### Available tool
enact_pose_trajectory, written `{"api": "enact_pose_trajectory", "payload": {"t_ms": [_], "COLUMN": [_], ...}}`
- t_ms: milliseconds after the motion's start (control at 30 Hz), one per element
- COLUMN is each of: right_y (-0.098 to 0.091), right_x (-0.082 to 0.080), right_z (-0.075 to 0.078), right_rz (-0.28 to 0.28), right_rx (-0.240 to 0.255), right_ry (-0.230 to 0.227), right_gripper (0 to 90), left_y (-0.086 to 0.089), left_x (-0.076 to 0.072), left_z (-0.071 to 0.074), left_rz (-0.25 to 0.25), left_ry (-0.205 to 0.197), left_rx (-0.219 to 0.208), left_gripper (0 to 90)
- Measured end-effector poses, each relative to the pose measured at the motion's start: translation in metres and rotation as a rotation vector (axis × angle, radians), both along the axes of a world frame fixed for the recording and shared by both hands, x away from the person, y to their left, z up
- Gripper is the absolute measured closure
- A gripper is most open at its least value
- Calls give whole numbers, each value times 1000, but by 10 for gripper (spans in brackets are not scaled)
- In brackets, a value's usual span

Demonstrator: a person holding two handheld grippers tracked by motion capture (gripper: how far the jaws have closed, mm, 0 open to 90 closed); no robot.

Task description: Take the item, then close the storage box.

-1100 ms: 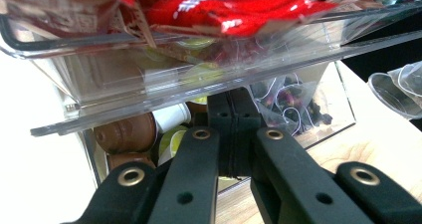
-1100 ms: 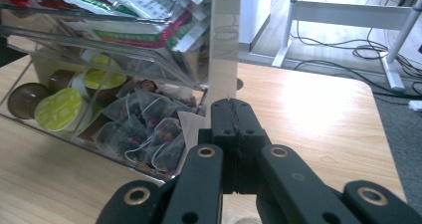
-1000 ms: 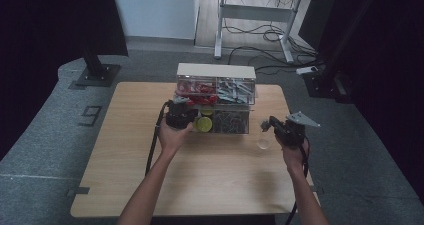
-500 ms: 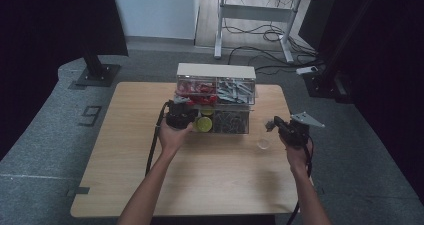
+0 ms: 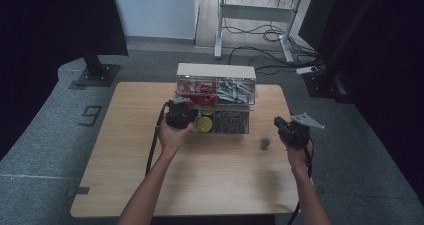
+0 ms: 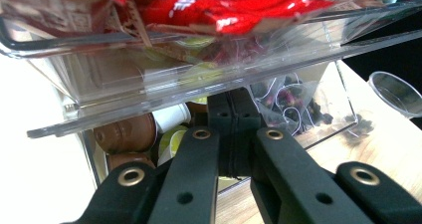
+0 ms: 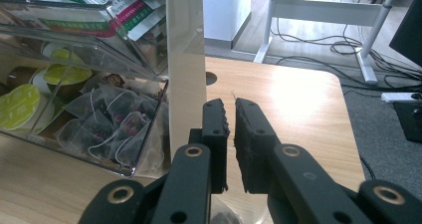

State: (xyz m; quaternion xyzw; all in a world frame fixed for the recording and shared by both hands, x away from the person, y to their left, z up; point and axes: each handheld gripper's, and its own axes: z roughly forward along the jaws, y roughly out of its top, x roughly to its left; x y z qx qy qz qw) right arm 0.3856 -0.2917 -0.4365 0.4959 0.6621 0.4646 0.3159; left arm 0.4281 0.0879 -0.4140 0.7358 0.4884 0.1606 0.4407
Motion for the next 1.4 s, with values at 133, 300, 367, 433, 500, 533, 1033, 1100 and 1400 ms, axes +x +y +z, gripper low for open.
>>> {"api": "enact_pose_trajectory", "payload": {"t_ms": [133,300,367,433,500,533,1033,1100,1400], "right_y": [0,0,0,1,1,1,1,1,4], "right_x": [-2,-9,-10,-13,-16,-18,-49,-52,-64], "right_z": [-1,-6,-7,-11,-14,-16,-50,-53,-68], "right_rz": [1,20,25,36,47,53,133,139,165], "right_rx": [1,24,30,38,47,54,106,113,110], "right_ry": [-5,-6,-4,-3,-1,2,64,72,91], "right_gripper": [806,770,766,754,744,741,690,676,597], "left_y": [-1,-2,-2,-2,-2,-2,-1,-1,1], "left_x": [0,0,0,-1,-1,-1,-4,-5,-8], "left_z": [0,-1,-1,-1,-1,-2,-7,-8,-10], "left_rz": [-1,-4,-5,-5,-5,-5,-4,-3,-4], "left_ry": [-1,0,0,0,0,0,6,7,7], "left_rx": [1,2,1,0,-1,-1,-2,-4,-11], "left_gripper": [900,900,900,900,900,900,900,900,900]}}
